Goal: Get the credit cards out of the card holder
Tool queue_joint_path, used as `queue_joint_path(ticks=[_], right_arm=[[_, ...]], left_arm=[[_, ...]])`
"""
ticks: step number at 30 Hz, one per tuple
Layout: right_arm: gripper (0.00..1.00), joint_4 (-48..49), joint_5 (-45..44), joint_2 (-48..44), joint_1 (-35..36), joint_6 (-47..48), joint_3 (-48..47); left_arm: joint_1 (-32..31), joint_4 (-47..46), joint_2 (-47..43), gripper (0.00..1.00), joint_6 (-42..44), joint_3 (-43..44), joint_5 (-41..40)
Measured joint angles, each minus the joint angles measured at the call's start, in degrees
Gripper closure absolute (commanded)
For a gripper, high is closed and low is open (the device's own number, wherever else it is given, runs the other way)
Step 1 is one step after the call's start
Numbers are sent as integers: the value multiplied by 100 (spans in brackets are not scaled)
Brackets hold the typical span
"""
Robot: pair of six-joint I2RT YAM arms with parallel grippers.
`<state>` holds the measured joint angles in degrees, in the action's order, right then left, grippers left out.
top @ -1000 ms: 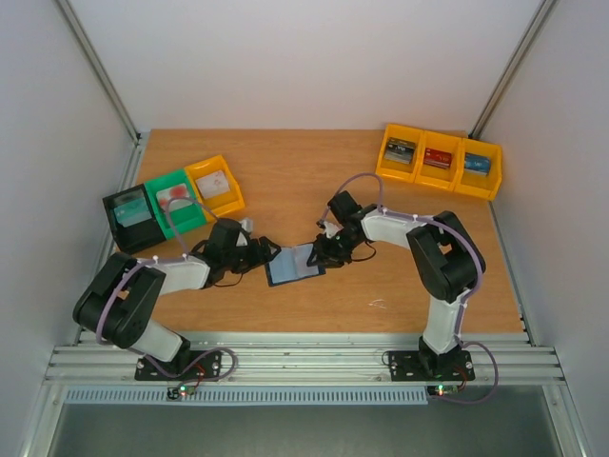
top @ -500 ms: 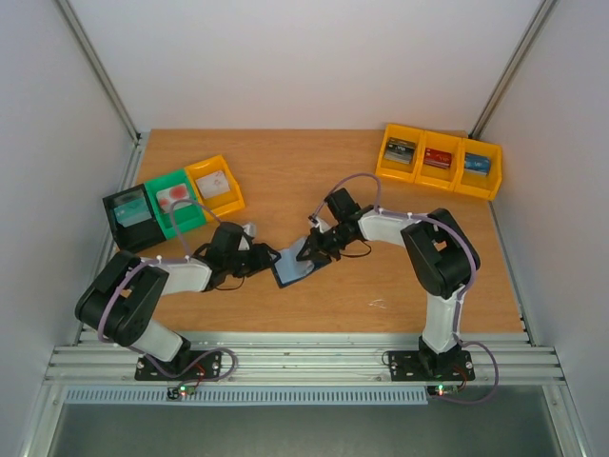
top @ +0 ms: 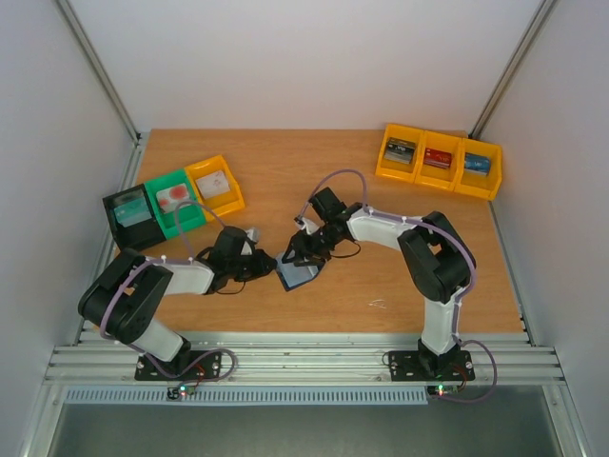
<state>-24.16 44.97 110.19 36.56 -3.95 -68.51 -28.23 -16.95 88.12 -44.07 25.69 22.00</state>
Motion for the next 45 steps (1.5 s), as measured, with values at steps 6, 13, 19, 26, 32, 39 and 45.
queue_joint_path(ticks=[6,13,19,26,32,39,45], right_arm=[[52,-682,-820,-116,24,282,-260],[35,-1945,-2782,-678,315,955,-1032],[27,-2929,-4105,-588,258,1327,-1572],[1,-3289,-3834,192,-203,1799,-1510],[5,-3067,-2830,518,-400,2057,-1408],[36,-2538,-1580,551,-514,1961,-1147],[50,-2035,-977,570,-538,1510,-826]], left_arm=[[-42,-9,0,92,133,-57,7],[-48,-20,-2,88,256,-59,4],[-52,-44,-61,86,258,-105,-37],[-52,-44,-74,85,260,-111,-42],[-52,-46,-74,84,260,-111,-39],[-52,-63,-74,84,262,-111,-81],[-39,-92,-74,84,264,-111,-168]])
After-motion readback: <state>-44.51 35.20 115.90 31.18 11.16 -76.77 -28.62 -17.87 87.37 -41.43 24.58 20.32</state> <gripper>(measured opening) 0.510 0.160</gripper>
